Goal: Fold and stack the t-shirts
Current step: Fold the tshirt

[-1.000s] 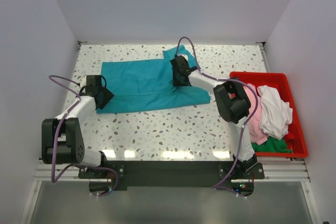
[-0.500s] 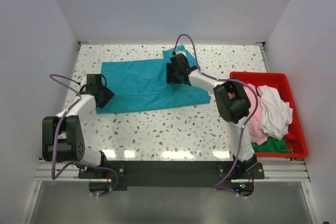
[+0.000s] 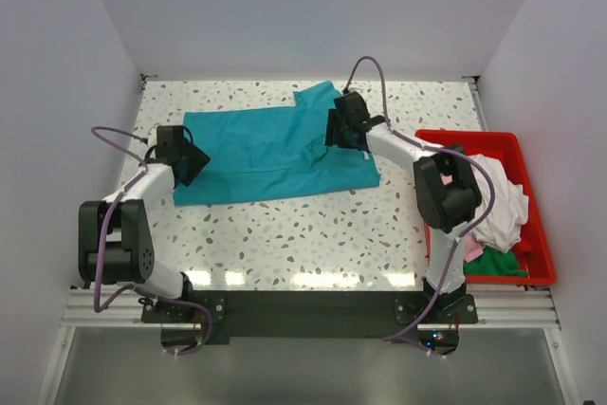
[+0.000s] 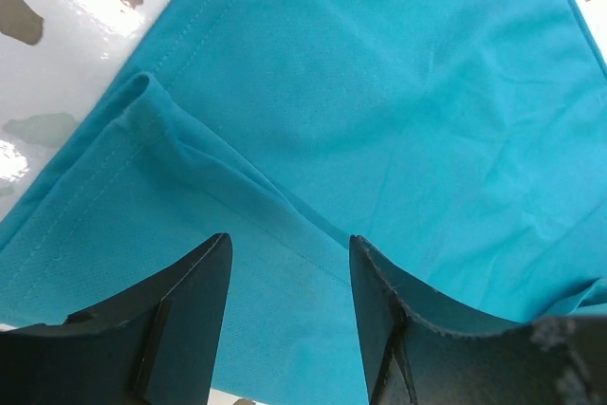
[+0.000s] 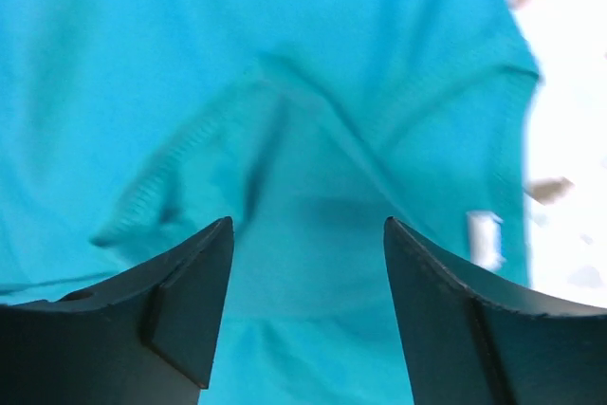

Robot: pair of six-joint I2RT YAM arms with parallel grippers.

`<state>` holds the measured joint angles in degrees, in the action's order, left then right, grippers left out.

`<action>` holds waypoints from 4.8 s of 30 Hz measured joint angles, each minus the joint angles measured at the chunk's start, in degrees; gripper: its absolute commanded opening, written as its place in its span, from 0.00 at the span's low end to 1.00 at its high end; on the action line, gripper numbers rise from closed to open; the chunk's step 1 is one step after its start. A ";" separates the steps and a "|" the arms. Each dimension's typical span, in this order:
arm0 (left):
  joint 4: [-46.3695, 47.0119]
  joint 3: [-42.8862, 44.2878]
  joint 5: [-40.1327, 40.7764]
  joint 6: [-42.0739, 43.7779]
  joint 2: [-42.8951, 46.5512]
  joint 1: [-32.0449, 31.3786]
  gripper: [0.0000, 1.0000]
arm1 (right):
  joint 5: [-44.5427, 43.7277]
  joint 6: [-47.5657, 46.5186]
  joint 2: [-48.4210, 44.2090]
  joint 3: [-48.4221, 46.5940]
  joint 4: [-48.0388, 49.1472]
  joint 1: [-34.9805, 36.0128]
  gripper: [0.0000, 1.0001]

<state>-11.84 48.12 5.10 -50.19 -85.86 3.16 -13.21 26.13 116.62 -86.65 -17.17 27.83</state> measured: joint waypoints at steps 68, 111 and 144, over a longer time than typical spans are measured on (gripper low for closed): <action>-5.57 43.78 9.40 25.68 -37.05 2.82 0.55 | 11.56 -8.94 20.63 -30.75 -1.07 -10.19 0.67; -3.82 43.04 6.84 26.80 -39.19 2.38 0.00 | 16.65 -7.02 26.73 -34.29 -0.39 -10.16 0.00; 6.45 34.75 2.69 19.93 -29.92 6.21 0.00 | 15.78 -6.60 4.20 -13.25 5.20 -11.19 0.00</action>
<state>-5.39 82.87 7.79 -30.26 -115.79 9.37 2.57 19.53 120.81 -99.90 -11.97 16.64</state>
